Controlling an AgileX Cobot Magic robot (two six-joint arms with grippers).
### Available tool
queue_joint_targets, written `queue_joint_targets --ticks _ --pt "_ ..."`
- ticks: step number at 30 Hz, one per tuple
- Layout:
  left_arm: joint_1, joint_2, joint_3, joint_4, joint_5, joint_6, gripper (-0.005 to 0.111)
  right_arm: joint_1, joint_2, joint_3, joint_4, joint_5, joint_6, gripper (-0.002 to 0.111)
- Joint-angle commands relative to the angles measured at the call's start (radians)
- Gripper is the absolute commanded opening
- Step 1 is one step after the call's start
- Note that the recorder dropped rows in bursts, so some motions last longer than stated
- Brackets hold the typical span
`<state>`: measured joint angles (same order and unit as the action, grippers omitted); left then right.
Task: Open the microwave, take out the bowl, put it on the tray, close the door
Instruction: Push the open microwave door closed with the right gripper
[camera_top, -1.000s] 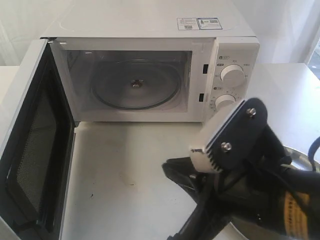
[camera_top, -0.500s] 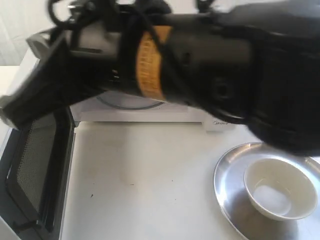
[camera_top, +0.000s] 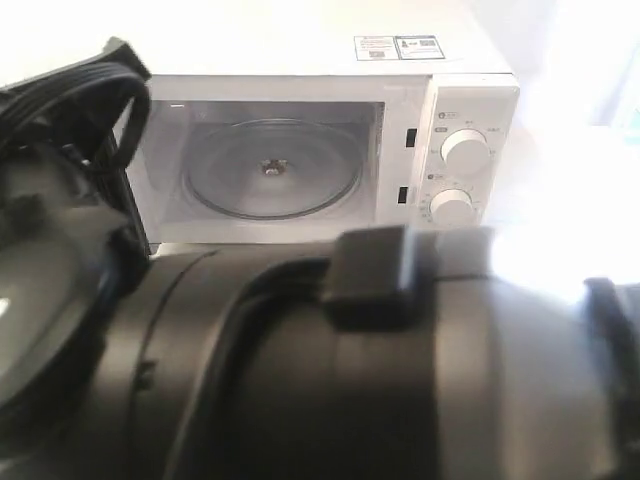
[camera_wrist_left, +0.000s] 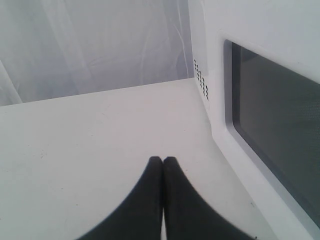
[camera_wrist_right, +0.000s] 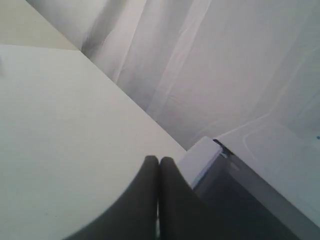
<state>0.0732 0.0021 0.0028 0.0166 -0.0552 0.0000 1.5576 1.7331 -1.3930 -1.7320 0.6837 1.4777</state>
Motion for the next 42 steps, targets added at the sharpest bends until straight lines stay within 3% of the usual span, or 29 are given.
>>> queue_joint_targets --ticks 1,5,11,17,19,23,32,37,42 --pt "-0.004 -0.002 -0.003 -0.008 -0.003 0.000 0.000 0.017 0.070 -0.067 -0.012 0.040 -0.024 0.000" --pt "-0.004 -0.002 -0.003 -0.008 -0.003 0.000 0.000 0.017 0.147 -0.136 -0.012 0.145 -0.078 0.000" --pt "-0.004 -0.002 -0.003 -0.008 -0.003 0.000 0.000 0.017 0.235 -0.192 -0.012 0.148 -0.233 0.000" --pt "-0.004 -0.002 -0.003 -0.008 -0.003 0.000 0.000 0.009 0.273 -0.190 -0.012 0.527 -0.519 0.000" --pt "-0.004 -0.002 -0.003 -0.008 -0.003 0.000 0.000 -0.012 0.273 -0.190 0.006 0.537 -0.619 0.000" --pt "-0.004 -0.002 -0.003 -0.008 -0.005 0.000 0.000 -0.122 0.227 -0.188 0.153 0.537 -0.723 0.000" --pt "-0.004 -0.002 -0.003 -0.008 -0.005 0.000 0.000 -0.473 0.211 -0.188 0.087 0.537 -0.601 0.000" --pt "-0.004 -0.002 -0.003 -0.008 -0.005 0.000 0.000 -0.565 0.211 -0.188 0.103 0.537 -0.593 0.000" --pt "-0.004 -0.002 -0.003 -0.008 -0.005 0.000 0.000 -0.578 0.211 -0.188 0.113 0.537 -0.582 0.000"
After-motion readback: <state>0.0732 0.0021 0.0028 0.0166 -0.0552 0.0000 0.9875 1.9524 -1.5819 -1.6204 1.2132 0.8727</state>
